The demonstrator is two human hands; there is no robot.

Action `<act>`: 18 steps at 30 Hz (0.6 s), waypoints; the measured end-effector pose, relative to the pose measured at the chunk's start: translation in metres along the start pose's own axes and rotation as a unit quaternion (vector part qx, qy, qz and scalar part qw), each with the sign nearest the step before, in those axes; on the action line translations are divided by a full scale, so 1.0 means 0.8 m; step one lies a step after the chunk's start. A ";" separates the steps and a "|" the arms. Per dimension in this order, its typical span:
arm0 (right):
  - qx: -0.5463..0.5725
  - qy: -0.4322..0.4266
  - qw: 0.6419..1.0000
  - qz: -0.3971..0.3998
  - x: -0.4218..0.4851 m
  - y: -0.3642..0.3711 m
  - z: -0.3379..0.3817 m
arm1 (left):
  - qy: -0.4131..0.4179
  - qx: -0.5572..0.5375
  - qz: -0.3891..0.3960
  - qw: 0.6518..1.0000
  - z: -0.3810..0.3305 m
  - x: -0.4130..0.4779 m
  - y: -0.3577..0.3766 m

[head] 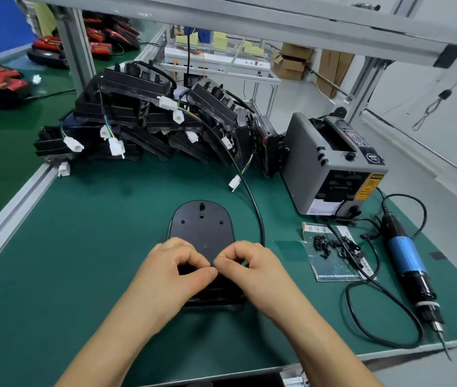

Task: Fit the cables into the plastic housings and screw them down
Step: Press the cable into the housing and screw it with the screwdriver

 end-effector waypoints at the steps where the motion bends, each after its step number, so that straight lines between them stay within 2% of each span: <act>1: 0.000 -0.004 1.000 -0.003 -0.001 -0.002 0.000 | 0.000 -0.001 -0.010 1.000 0.000 0.000 0.000; 3: 0.001 -0.014 0.999 -0.030 -0.009 -0.017 -0.003 | -0.003 -0.015 -0.019 1.000 -0.001 -0.001 0.001; 6: -0.085 -0.010 0.986 -0.144 -0.034 -0.083 -0.026 | -0.010 -0.040 -0.018 0.999 0.002 -0.002 0.003; 9: -0.221 0.117 0.945 -0.211 -0.060 -0.156 -0.073 | -0.012 -0.037 -0.013 0.999 0.001 -0.003 0.003; 12: -0.323 0.193 0.910 -0.176 -0.066 -0.185 -0.110 | -0.015 -0.045 -0.008 0.999 0.001 -0.002 0.003; 18: -0.377 0.203 0.891 -0.151 -0.058 -0.185 -0.127 | -0.018 -0.044 -0.005 0.999 0.002 -0.003 0.002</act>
Point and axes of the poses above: each hand's wrist, its own x-axis towards the middle knuckle, its own y-axis out of the palm, z = x × y, the point moved 8 cm from there along x, towards the middle knuckle, and after that the axes turned 12 degrees about z, right-handed, at the moved point
